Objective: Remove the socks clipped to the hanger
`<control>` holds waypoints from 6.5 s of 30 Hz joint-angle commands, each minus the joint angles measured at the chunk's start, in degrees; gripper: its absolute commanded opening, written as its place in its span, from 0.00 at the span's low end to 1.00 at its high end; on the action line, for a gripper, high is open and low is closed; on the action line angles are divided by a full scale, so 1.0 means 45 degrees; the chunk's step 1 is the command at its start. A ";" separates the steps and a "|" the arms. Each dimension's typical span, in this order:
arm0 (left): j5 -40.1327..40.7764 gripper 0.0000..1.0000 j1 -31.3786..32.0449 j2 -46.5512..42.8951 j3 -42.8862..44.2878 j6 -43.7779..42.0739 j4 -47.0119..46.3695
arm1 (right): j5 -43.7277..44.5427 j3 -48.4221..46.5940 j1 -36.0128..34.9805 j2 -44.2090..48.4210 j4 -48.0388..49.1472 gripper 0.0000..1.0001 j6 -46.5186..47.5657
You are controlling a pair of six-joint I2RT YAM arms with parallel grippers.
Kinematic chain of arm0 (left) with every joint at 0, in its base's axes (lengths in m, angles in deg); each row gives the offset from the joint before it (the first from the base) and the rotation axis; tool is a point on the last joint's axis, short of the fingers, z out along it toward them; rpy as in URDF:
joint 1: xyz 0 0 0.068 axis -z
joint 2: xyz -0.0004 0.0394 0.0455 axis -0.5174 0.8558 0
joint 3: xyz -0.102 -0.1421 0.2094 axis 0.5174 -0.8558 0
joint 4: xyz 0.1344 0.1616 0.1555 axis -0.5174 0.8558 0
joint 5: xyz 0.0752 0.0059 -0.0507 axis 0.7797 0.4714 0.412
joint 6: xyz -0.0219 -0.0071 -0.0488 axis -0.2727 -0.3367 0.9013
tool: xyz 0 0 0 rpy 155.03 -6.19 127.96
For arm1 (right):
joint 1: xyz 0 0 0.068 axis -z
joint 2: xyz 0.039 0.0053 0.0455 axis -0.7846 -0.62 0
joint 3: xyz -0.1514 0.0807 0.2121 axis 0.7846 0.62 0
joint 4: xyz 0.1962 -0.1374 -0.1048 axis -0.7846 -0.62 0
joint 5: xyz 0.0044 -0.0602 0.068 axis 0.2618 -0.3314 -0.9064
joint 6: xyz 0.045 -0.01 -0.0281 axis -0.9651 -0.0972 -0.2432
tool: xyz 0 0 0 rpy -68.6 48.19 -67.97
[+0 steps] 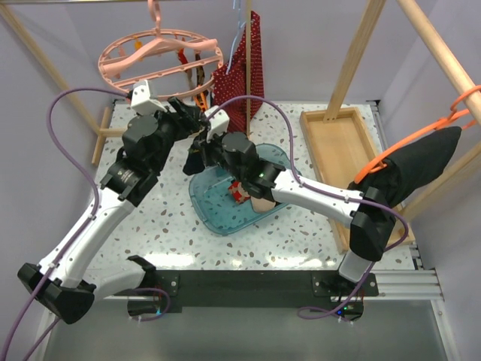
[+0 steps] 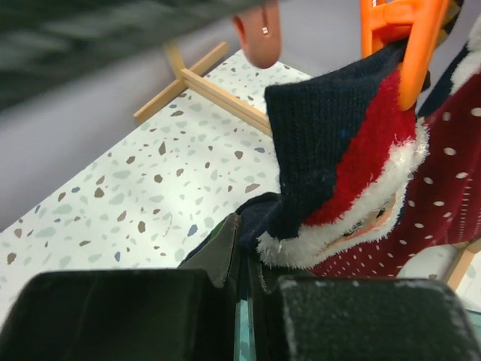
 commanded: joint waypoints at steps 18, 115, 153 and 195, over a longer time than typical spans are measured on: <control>-0.0183 0.62 0.0018 0.1881 0.1690 0.2478 -0.0694 | -0.1262 0.0409 -0.0001 0.1019 0.0339 0.00 -0.0323; 0.1457 0.00 -0.3576 0.0905 0.3390 -0.3850 0.1532 | -0.1109 -0.5078 0.0468 -0.2729 -0.2903 0.73 0.0339; -0.0083 0.00 -0.3576 0.0710 0.3450 -0.3673 0.2236 | -0.2257 -0.4572 0.1581 -0.3415 -0.0910 0.00 0.0342; -0.1927 0.56 -0.1213 0.1629 0.2707 0.1677 0.1414 | -0.5384 -0.2052 0.1464 0.0141 -0.1752 0.00 0.0281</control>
